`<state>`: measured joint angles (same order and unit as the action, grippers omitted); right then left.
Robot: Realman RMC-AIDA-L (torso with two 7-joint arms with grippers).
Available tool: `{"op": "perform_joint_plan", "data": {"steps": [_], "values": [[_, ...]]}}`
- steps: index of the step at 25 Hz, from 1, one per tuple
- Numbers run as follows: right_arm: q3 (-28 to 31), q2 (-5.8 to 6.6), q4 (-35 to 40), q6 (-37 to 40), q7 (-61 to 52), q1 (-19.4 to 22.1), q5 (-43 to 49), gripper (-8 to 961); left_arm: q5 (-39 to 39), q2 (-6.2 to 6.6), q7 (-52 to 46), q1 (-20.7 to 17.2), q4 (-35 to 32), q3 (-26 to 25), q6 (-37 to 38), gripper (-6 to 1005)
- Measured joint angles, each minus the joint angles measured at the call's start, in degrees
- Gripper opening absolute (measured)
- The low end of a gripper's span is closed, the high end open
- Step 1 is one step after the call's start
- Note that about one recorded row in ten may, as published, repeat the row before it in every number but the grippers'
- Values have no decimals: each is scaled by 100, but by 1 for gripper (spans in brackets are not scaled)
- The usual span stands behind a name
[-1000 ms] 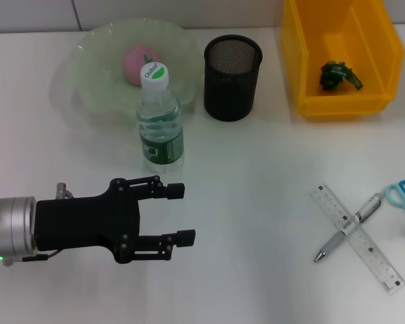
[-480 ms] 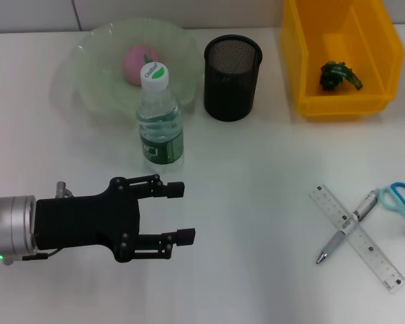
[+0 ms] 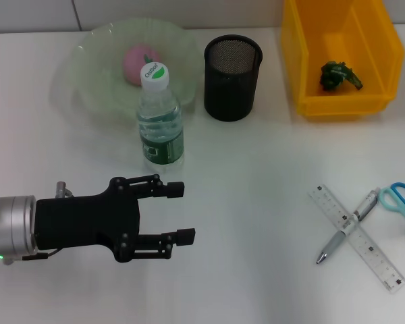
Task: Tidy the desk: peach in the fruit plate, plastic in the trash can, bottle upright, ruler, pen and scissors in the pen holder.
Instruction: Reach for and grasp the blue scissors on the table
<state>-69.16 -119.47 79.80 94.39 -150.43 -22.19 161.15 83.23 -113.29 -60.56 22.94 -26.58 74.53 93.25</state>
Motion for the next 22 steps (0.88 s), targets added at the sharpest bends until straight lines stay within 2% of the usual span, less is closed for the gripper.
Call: {"op": "perform_joint_plan", "data": {"steps": [7,15,20,22], "values": [[14,3,61,-25,29,23,-14,195,0,0,3,-5,5,-23,0,768],[181,12,636,63,132,166,-233,126,0,0,8,-27,5,-81,0,768],[334,25,720,393,340,129,-346,28,0,0,0,-27,5,-81,0,768],[309,25,735,469,352,123,-312,57,0,0,-13,-27,1,-80,0,768]]}}
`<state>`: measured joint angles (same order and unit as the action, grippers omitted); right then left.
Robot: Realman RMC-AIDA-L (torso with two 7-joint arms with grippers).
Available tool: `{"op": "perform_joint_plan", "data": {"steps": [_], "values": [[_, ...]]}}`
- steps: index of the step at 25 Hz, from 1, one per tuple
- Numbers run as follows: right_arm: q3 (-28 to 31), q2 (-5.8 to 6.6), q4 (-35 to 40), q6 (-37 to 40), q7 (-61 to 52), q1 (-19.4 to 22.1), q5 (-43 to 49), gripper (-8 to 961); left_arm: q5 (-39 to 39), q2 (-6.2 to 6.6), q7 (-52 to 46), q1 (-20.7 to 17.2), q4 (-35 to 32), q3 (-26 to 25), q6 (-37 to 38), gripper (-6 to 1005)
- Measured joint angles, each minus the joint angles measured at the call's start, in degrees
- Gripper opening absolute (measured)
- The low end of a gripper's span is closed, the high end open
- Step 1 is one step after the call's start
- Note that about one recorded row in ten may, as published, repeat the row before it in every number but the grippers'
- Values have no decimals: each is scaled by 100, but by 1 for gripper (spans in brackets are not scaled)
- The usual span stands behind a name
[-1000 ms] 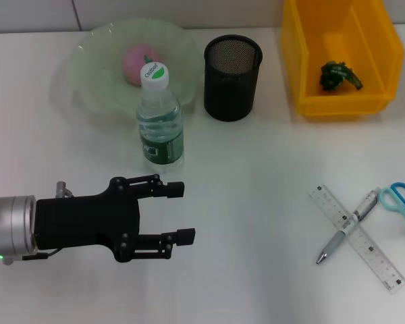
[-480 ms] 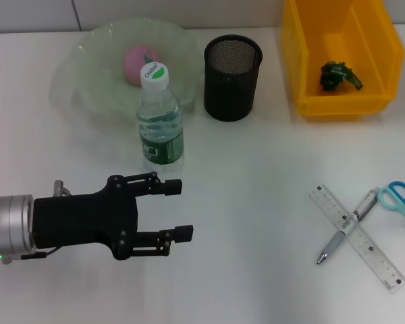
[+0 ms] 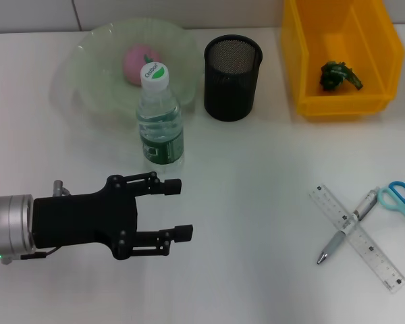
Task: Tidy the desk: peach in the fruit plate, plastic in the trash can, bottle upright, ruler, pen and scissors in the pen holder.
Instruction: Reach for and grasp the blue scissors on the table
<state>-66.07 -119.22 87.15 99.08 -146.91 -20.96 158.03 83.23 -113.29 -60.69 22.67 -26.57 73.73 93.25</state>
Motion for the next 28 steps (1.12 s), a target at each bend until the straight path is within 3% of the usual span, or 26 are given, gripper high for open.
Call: {"op": "perform_joint_plan", "data": {"steps": [17,28], "values": [[-324,-15,-301,-353,74,-2,176,381,0,0,-13,27,2,-7,-10,768],[-459,-12,-508,-551,33,-11,176,344,0,0,-16,26,3,-25,-20,768]]}}
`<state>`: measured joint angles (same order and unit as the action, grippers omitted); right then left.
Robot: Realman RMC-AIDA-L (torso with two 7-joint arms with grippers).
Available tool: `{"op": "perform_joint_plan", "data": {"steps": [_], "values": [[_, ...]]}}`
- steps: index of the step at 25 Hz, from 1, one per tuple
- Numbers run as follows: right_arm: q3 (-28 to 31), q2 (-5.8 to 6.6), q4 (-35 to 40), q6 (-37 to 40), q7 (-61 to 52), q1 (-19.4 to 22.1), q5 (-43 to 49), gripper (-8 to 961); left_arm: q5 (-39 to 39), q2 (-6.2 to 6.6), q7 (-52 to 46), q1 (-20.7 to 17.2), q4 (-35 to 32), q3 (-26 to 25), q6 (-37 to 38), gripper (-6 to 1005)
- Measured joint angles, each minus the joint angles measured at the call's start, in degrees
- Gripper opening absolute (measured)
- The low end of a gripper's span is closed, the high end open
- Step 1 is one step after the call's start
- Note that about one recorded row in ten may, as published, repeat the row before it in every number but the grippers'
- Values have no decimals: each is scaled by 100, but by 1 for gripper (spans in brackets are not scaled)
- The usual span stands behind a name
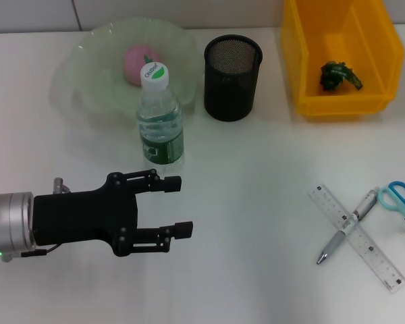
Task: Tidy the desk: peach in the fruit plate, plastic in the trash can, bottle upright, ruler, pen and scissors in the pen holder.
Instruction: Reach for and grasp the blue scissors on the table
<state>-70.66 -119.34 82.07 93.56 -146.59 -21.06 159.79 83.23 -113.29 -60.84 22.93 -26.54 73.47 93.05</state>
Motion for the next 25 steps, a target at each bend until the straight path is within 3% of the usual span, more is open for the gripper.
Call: {"op": "perform_joint_plan", "data": {"steps": [25], "values": [[-1,-2,-163,-66,-10,-12,17,254,0,-19,20,10,0,0,-62,768]]}}
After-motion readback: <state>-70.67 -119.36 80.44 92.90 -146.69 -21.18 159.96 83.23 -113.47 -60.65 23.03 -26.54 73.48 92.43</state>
